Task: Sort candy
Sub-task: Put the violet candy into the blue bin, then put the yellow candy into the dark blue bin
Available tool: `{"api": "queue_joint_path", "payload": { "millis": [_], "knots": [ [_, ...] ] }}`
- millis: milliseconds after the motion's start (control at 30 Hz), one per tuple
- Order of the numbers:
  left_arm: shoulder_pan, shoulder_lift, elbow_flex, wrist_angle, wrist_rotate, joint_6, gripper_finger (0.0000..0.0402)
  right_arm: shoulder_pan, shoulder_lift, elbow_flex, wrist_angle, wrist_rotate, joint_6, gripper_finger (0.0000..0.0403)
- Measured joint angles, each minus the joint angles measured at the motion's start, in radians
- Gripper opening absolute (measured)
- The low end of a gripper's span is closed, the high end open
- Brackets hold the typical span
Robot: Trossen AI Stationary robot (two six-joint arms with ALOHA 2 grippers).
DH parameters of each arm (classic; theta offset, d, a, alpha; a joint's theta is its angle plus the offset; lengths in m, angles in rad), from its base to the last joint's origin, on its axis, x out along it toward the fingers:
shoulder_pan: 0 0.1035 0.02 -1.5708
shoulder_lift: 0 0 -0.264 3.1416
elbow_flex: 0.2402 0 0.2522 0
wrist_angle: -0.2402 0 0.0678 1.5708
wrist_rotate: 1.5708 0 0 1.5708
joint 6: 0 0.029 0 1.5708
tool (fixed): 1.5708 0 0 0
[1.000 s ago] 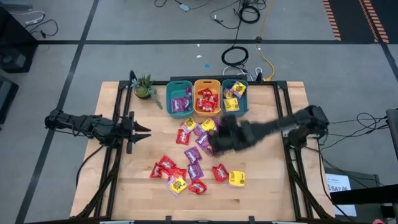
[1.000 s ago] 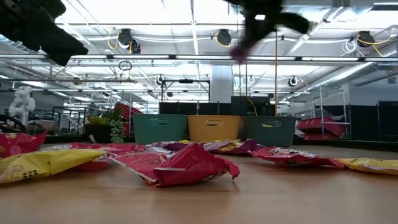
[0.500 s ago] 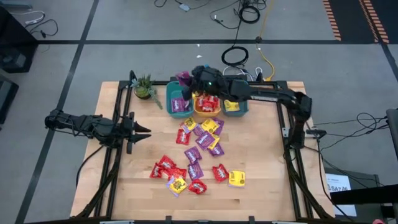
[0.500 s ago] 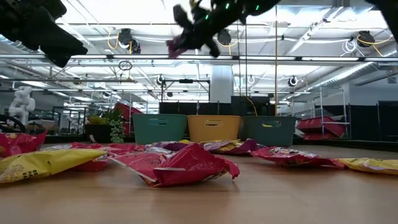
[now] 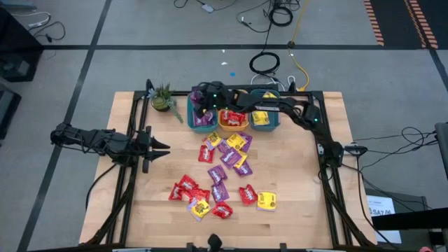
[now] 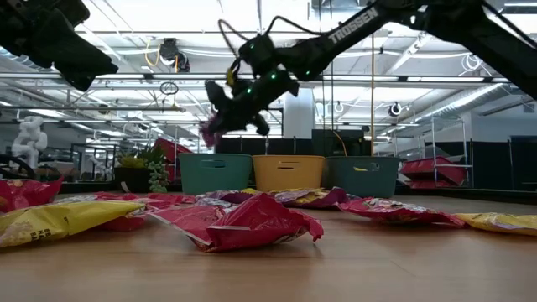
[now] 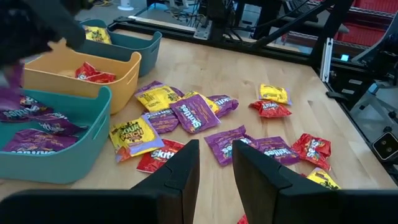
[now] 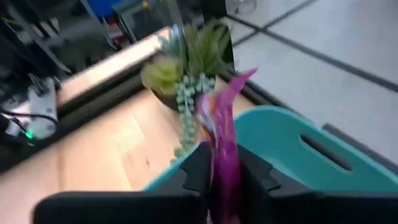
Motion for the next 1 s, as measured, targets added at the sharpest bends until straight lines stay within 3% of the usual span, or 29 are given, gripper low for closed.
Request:
{"api": "queue_joint_path", "payload": {
  "millis": [367,533,800,1000],
  "knots": [
    [0.0,0.0,0.0,-0.001,-0.001,0.0,0.0105,-0.004,-0.018,0.032,-0.04,0.013,-0.099,0.0205],
    [0.0,0.0,0.0,-0.031,-0.001,0.0,0.0105,-0.004,-0.025,0.032,-0.043,0.012,-0.102,0.0255],
    [0.0,0.0,0.0,-0.047,-0.002,-0.001,0.0105,-0.004,-0.063,0.03,-0.155,0.013,-0.09,0.0276],
    [0.0,0.0,0.0,-0.045,-0.002,-0.004,0.0105,-0.003,-0.202,0.031,-0.464,0.05,-0.088,0.0264]
  ]
}}
